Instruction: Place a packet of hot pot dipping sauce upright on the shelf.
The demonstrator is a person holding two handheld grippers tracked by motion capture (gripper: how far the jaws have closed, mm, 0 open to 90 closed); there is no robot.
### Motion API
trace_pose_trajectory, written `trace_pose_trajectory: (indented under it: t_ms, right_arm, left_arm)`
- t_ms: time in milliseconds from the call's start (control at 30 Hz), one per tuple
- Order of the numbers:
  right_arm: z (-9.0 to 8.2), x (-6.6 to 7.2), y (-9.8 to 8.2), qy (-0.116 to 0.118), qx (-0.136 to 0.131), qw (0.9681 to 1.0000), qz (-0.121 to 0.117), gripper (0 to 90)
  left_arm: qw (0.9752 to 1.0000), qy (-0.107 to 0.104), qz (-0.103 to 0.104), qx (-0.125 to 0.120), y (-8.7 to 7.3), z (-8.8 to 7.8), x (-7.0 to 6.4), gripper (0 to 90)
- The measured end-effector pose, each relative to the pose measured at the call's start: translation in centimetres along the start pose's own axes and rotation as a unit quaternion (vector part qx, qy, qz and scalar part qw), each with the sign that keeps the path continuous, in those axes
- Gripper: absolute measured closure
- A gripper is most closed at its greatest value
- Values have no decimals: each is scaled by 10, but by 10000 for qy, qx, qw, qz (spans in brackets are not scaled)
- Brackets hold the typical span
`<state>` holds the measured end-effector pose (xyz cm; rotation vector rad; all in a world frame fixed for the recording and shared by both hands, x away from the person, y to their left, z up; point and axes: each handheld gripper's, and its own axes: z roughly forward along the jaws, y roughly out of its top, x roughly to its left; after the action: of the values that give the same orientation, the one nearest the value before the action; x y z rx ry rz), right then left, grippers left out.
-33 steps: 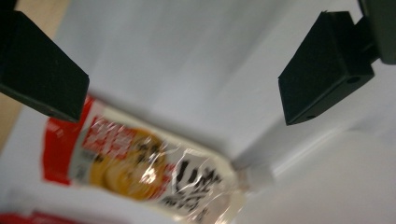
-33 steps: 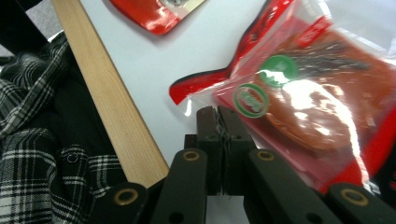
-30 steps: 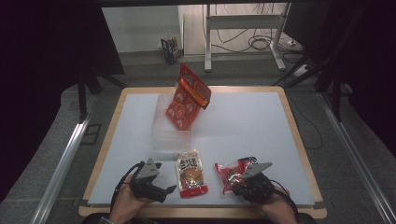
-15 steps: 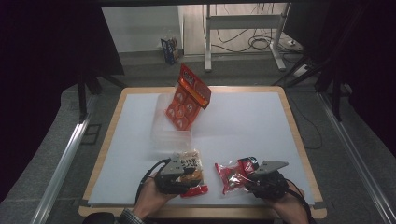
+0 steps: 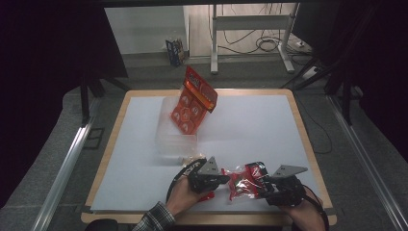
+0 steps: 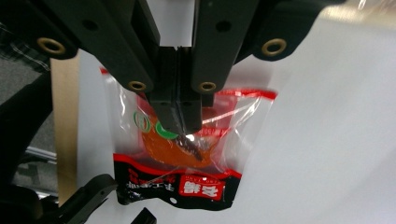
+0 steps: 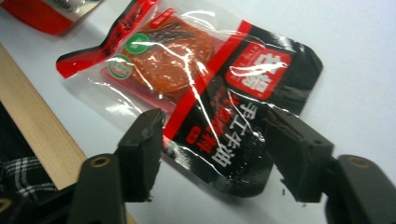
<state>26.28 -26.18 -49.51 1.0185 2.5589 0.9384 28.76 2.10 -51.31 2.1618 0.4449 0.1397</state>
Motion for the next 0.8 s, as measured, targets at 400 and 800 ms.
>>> trace_pose_trajectory:
  t_ms: [400, 800]
  right_arm:
    - [-2, -7, -3, 2, -132, 9992, 390, 239]
    - [5, -11, -2, 262, -114, 9969, 729, 160]
  left_arm:
    - [9973, 100, 86, 727, -1, 18, 1, 891]
    - [9947, 140, 168, 1001, -3, 19, 1, 900]
